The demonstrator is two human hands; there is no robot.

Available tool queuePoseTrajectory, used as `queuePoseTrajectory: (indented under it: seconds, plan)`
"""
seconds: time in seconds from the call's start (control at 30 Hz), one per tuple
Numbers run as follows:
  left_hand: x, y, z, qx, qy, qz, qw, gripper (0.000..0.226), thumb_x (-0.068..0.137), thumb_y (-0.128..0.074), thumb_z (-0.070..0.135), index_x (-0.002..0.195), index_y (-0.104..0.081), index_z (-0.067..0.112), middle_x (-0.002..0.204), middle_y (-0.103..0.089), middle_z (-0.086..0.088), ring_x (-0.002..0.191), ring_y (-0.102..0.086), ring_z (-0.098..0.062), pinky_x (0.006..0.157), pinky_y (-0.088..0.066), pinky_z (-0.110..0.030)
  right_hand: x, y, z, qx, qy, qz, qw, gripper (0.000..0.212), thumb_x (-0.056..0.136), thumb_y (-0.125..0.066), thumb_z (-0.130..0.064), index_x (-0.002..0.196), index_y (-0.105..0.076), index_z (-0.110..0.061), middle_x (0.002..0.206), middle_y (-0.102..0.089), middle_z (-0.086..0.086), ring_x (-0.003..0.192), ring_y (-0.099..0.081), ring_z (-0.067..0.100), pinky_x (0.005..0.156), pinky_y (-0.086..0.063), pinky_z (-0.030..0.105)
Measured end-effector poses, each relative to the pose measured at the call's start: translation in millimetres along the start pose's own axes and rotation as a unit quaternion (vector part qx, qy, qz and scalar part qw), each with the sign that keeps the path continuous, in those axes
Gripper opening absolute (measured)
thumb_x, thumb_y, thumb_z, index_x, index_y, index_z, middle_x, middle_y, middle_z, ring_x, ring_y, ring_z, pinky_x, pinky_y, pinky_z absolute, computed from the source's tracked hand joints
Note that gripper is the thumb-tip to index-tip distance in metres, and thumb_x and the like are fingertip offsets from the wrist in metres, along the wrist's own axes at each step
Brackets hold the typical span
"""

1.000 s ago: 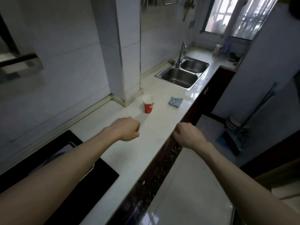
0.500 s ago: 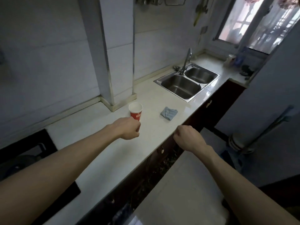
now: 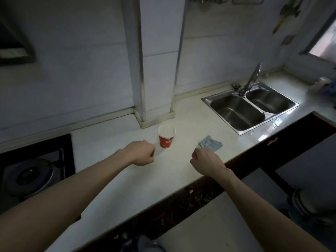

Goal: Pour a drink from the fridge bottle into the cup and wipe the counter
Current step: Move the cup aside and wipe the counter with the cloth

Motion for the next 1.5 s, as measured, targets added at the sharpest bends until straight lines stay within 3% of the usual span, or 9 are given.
queuePoseTrajectory:
  seconds: [0.3,0.43,0.6,0.73,0.9,1.1,1.23,1.33,1.5]
  plan:
    - [73.0,-13.1,-42.3,-0.085,0.027,-0.024,0.996,0.019,0.096,-0.051,0.028,0.101,-0.064,0.015,0.104,-0.067,-0.009,0.093,-0.063,-0.025,0.072,-0.046,-0.032,98.2,-17.3,-16.5,-0.029,0.031,-0.047,0.998,0.034,0.091,-0.05,-0.029,0.12,-0.054,-0.012,0.117,-0.061,0.008,0.1,-0.062,0.024,0.081,-0.053,0.036]
    - [88.2,-29.4,-55.9,-0.132,0.051,-0.022,0.99,0.02,0.095,-0.052,0.029,0.101,-0.063,0.014,0.104,-0.068,-0.01,0.091,-0.065,-0.028,0.076,-0.051,-0.037,128.1,-26.0,-27.0,-0.018,0.044,-0.052,0.997,0.053,0.09,-0.056,-0.031,0.136,-0.041,-0.01,0.131,-0.05,0.012,0.11,-0.057,0.027,0.088,-0.053,0.043]
    - [105.6,-47.4,-71.2,-0.199,0.094,-0.005,0.975,0.03,0.094,-0.053,0.029,0.119,-0.056,0.012,0.123,-0.062,-0.009,0.108,-0.06,-0.028,0.089,-0.05,-0.038,165.1,-33.5,-38.1,0.002,0.087,-0.023,0.996,0.083,0.084,-0.07,-0.035,0.147,-0.023,-0.008,0.139,-0.037,0.014,0.12,-0.047,0.028,0.093,-0.05,0.037]
    - [117.3,-53.5,-75.1,-0.267,0.139,0.018,0.953,0.04,0.095,-0.054,0.025,0.134,-0.051,0.012,0.137,-0.057,-0.008,0.122,-0.056,-0.024,0.099,-0.044,-0.032,193.4,-48.8,-39.5,0.04,0.121,-0.031,0.991,0.104,0.076,-0.077,-0.044,0.15,-0.014,-0.006,0.14,-0.031,0.015,0.121,-0.043,0.031,0.092,-0.049,0.042]
    - [129.4,-60.8,-65.7,-0.321,0.2,0.013,0.926,0.051,0.096,-0.053,0.022,0.145,-0.044,0.011,0.147,-0.049,-0.008,0.132,-0.05,-0.023,0.107,-0.04,-0.031,218.6,-66.4,-35.2,0.072,0.145,-0.047,0.986,0.11,0.073,-0.077,-0.052,0.15,-0.011,-0.009,0.136,-0.033,0.013,0.116,-0.043,0.029,0.086,-0.049,0.04]
    - [148.7,-65.2,-42.9,-0.413,0.245,0.064,0.875,0.055,0.093,-0.057,0.016,0.147,-0.044,0.013,0.144,-0.055,-0.007,0.127,-0.055,-0.022,0.106,-0.044,-0.033,219.9,-78.7,-31.0,0.065,0.187,-0.015,0.98,0.101,0.074,-0.077,-0.044,0.149,-0.02,-0.007,0.134,-0.038,0.013,0.112,-0.048,0.03,0.08,-0.051,0.039]
    - [159.4,-75.5,-27.9,-0.494,0.263,0.092,0.823,0.049,0.09,-0.061,0.01,0.138,-0.052,0.012,0.134,-0.062,-0.005,0.117,-0.059,-0.02,0.088,-0.043,-0.023,221.2,-83.6,-27.3,0.072,0.208,-0.014,0.975,0.1,0.075,-0.078,-0.046,0.148,-0.019,-0.012,0.136,-0.036,0.01,0.116,-0.047,0.026,0.084,-0.052,0.036]
    - [158.8,-82.5,-29.2,-0.544,0.271,0.116,0.785,0.049,0.088,-0.062,0.006,0.136,-0.055,0.013,0.131,-0.064,-0.003,0.116,-0.06,-0.018,0.087,-0.042,-0.018,219.8,-81.4,-30.1,0.067,0.222,-0.008,0.973,0.097,0.072,-0.082,-0.041,0.145,-0.025,-0.011,0.133,-0.04,0.012,0.11,-0.053,0.026,0.079,-0.053,0.033]
    - [147.9,-82.9,-53.9,-0.599,0.28,0.139,0.737,0.039,0.092,-0.06,0.008,0.13,-0.062,0.01,0.124,-0.067,-0.006,0.102,-0.063,-0.017,0.089,-0.053,-0.029,221.3,-78.7,-57.7,0.047,0.235,-0.01,0.971,0.093,0.071,-0.083,-0.04,0.143,-0.031,-0.011,0.13,-0.045,0.011,0.106,-0.054,0.025,0.075,-0.051,0.031]
Point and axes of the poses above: each hand's wrist, its own x-axis towards the middle knuckle, its own y-axis out of the back of the hand, z = x × y, the point moved 6 cm from there along x, towards the middle knuckle
